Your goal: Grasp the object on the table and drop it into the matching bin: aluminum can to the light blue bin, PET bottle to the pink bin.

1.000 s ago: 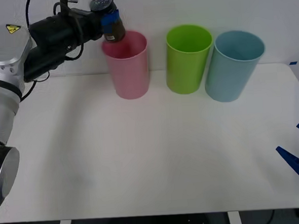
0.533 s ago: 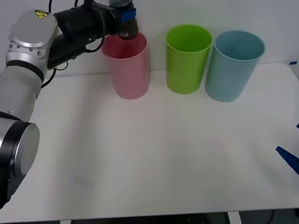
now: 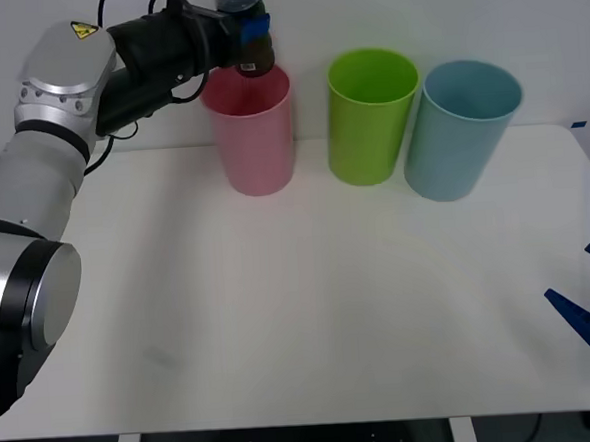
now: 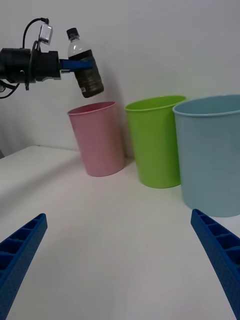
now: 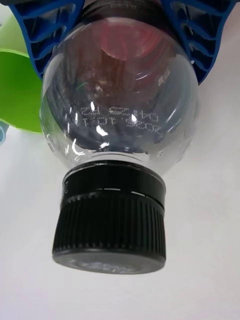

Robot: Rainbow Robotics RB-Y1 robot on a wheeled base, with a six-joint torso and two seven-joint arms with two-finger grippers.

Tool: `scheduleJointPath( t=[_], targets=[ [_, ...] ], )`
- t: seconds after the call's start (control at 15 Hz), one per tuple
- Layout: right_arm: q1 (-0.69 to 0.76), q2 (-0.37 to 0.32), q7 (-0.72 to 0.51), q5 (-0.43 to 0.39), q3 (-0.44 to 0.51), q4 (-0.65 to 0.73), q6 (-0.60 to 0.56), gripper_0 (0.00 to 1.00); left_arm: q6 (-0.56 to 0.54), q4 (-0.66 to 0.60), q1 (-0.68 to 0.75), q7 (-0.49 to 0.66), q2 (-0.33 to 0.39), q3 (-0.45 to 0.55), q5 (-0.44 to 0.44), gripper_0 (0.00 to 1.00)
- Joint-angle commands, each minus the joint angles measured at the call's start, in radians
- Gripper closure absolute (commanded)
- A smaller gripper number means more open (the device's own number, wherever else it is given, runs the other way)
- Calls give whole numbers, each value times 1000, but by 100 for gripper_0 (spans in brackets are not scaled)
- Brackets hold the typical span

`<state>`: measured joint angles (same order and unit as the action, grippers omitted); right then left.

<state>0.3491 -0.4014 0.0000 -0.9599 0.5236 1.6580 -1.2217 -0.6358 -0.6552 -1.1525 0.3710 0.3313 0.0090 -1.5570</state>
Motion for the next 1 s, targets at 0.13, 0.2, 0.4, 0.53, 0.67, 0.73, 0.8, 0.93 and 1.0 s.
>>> scheduleJointPath(
  t=[0.13,0.2,0.4,0.53,0.67,0.73,0.8,0.93,1.0],
  targets=[
    [0,0,0,0,0,0,0,0,-10,0,0,-7,8,12,14,0],
    [0,0,0,0,0,0,0,0,-16,0,2,-7,14,14,23,0],
    [0,0,0,0,0,0,0,0,-31,-1,10,-10,20,14,41,0],
    [0,0,0,0,0,0,0,0,-53,-1,22,-20,28,12,80,0],
    [0,0,0,0,0,0,0,0,-79,-7,39,-30,45,12,130,0],
    [0,0,0,0,0,0,0,0,-94,-23,62,-41,57,12,173,0],
    [0,0,0,0,0,0,0,0,-113,-40,86,-52,66,12,216,0],
    [0,0,0,0,0,0,0,0,-127,-92,149,-112,83,12,295,0],
    [0,0,0,0,0,0,0,0,-127,-132,189,-127,92,12,325,0]
  ],
)
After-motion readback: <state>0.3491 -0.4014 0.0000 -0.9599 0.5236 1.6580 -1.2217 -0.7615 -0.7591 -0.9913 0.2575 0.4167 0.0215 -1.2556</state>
